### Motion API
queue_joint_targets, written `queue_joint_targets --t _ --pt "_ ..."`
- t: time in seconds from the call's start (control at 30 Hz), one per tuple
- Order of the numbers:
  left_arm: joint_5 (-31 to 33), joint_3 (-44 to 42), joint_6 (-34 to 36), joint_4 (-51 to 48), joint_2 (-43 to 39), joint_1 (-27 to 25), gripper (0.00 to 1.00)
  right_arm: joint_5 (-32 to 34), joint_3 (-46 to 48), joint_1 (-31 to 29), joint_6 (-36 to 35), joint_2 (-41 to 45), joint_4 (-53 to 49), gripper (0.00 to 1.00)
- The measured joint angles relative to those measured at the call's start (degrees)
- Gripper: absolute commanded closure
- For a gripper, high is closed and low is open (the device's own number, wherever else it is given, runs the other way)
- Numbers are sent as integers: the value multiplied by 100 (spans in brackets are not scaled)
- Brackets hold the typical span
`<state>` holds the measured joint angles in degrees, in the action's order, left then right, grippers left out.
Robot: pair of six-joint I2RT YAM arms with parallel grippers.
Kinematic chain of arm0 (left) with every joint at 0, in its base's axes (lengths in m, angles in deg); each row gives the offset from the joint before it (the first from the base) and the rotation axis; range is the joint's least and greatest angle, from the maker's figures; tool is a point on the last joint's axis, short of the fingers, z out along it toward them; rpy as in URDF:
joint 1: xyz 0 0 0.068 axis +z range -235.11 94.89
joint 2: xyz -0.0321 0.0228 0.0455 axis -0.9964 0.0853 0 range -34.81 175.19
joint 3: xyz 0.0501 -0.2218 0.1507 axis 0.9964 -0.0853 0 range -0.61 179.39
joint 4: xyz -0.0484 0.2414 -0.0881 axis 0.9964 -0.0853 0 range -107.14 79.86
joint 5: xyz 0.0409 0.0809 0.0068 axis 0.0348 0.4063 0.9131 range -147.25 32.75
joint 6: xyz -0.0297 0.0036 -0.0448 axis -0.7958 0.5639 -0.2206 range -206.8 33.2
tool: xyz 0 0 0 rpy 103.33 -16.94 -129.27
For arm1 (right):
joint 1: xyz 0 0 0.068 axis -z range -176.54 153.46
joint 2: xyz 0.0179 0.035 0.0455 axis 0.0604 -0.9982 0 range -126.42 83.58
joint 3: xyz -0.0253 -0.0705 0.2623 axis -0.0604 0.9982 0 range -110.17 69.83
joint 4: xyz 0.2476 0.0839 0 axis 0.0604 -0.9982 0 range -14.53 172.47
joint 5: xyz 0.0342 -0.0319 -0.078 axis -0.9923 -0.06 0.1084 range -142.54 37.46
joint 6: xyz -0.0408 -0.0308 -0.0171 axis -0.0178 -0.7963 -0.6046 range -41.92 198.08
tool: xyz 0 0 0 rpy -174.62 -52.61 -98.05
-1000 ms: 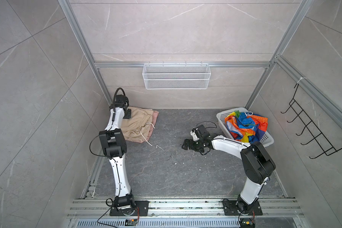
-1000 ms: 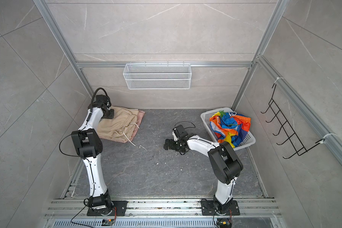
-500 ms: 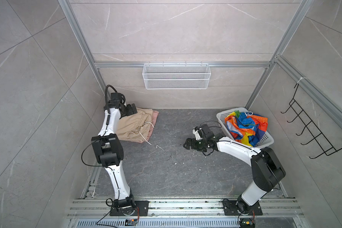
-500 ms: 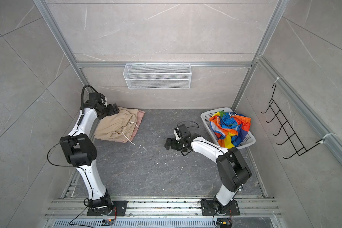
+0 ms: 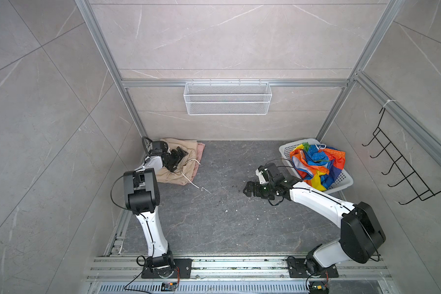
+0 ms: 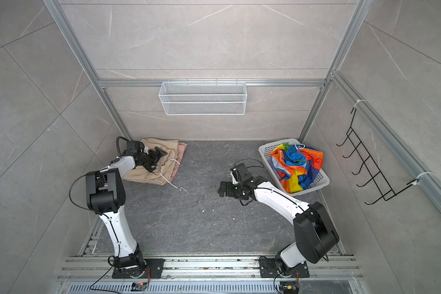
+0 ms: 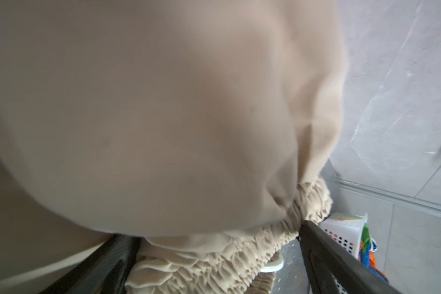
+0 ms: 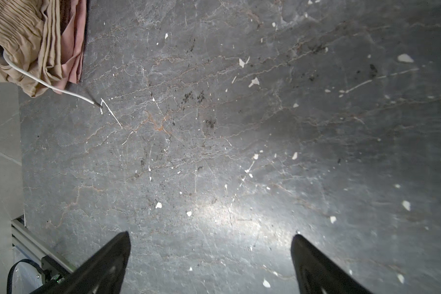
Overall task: Fold and stack the shorts
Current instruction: 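Release the trousers with the left gripper while the right gripper reaches into the basket, then lift the rainbow cloth out of the basket with the right gripper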
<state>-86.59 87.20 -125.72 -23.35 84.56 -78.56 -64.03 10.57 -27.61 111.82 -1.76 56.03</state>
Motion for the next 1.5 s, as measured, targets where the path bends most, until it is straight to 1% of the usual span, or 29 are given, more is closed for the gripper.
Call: queue_joint_targets --t 0.1,0.2,0.27,0.33,0.4,0.47,0.5,0.57,0.67,0.77,0.83,0.9,0.97,1.0,1.03,1.1,1.17,1.27,1.33,1.4,1.5 --pt "87 188 111 -216 -177 -129 0 -26 15 509 66 588 -153 0" --pt "409 575 501 -551 -503 -472 0 372 -190 1137 61 1213 -459 1" --pt "769 756 872 -684 -852 -870 0 634 -424 1464 57 1408 -581 1" --pt "1231 861 1296 -824 -1233 -1408 0 782 -610 1832 57 1423 -616 0" --pt "1808 942 1797 -938 -1552 -2090 0 807 -688 2275 63 1325 -612 0" --pt "2448 1001 2330 -999 -1751 -2881 0 807 -713 2837 66 1126 -610 0" --pt "2702 1012 2551 -1010 -1786 -3185 0 813 -715 3082 68 1012 -610 1" --pt "3327 1023 3069 -1043 -1779 -3963 0 833 -739 3595 85 728 -612 1" --pt "4192 986 3884 -994 -1646 -4813 0 876 -791 4107 85 310 -590 0" --pt "4876 994 4649 -815 -1307 -5392 0 822 -885 4393 85 -164 -476 0" --pt "5182 1091 4918 -848 -957 -5613 0 761 -1008 4476 85 -503 -407 1" --pt "5353 1180 5031 -890 -614 -5716 0 719 -1207 4524 83 -907 -350 1" --pt "5460 1182 5058 -1023 -404 -5742 0 686 -1438 4557 76 -1335 -284 9" --pt "5482 1182 5058 -1093 -374 -5742 0 667 -1513 4570 63 -1504 -227 15" --pt "5484 1182 5049 -1161 -369 -5740 0 649 -1567 4579 44 -1668 -162 22" --pt "5453 1182 4977 -1174 -393 -5740 0 608 -1589 4588 11 -1921 -24 44" --pt "5364 1182 4841 -1165 -428 -5737 0 570 -1585 4588 -7 -2116 44 72" --pt "5149 1182 4690 -1180 -446 -5733 0 573 -1523 4588 9 -2144 155 92" --pt "5108 1196 4675 -1248 -446 -5735 0 568 -1517 4588 -28 -2026 170 100" --pt "5132 1270 4664 -1384 -446 -5735 0 566 -1519 4588 -55 -1735 122 100" --pt "5169 1436 4599 -1460 -448 -5702 0 538 -1641 4588 -74 -1038 -44 100"
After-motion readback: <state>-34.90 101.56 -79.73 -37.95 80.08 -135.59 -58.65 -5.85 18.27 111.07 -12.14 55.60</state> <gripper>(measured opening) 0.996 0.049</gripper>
